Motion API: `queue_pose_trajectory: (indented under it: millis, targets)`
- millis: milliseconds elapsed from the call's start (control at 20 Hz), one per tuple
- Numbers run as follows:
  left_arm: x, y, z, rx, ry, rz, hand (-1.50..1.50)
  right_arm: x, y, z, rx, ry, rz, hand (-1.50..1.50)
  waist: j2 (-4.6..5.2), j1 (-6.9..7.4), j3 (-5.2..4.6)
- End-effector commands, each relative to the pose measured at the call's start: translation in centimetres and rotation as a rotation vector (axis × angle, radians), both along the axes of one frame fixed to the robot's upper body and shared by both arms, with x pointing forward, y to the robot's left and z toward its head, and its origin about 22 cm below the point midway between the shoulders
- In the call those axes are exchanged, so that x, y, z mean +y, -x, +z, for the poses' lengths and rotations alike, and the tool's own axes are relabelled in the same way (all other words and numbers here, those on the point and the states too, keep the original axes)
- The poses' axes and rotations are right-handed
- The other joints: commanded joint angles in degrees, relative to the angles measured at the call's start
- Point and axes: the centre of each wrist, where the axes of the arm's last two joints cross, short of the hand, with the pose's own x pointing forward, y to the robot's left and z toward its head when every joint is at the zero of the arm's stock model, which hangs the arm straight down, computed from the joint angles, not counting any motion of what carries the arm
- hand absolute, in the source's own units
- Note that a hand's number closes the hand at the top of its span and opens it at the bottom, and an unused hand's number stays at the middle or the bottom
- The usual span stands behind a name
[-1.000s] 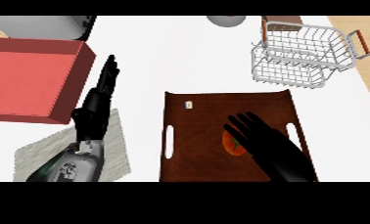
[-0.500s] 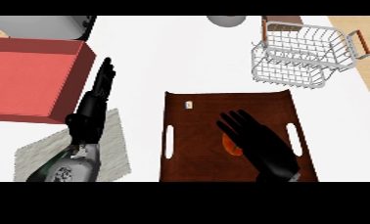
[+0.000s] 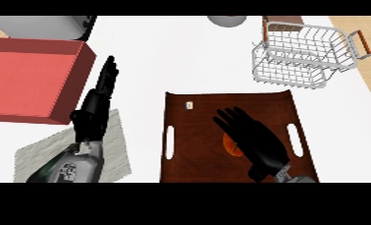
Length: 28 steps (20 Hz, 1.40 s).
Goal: Pick the tomato from the tray and place it in the tiered basket
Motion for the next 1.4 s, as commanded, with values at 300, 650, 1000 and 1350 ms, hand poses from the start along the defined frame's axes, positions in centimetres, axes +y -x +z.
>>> queue_pose_trajectory:
  millis: [300,650,1000,1350]
  targets:
    - [-0.2,-1.7,1.1,0.001,-0.011,0.001,0.0,-0.5,-1.1,-0.7,-0.243,0.005,0.055,1.5,0.03,-0.14,0.0]
    - [0.4,-0.9,0.7,-0.006,0.004,-0.012,0.0,0.3,-0.1,-3.6,-0.237,0.014,-0.143,1.5,0.08,-0.15,-0.01]
    - [-0.1,0.0,0.2,-0.007,-0.01,0.014,0.0,0.3,-2.5,-1.6,0.038,0.367,-0.736,1.5,0.07,-0.27,-0.24]
    - [-1.1,-0.3,-0.1,0.009,-0.007,-0.006,0.0,5.6,-5.8,7.9,-0.144,0.345,-0.95,1.5,-0.08,0.41,-0.04]
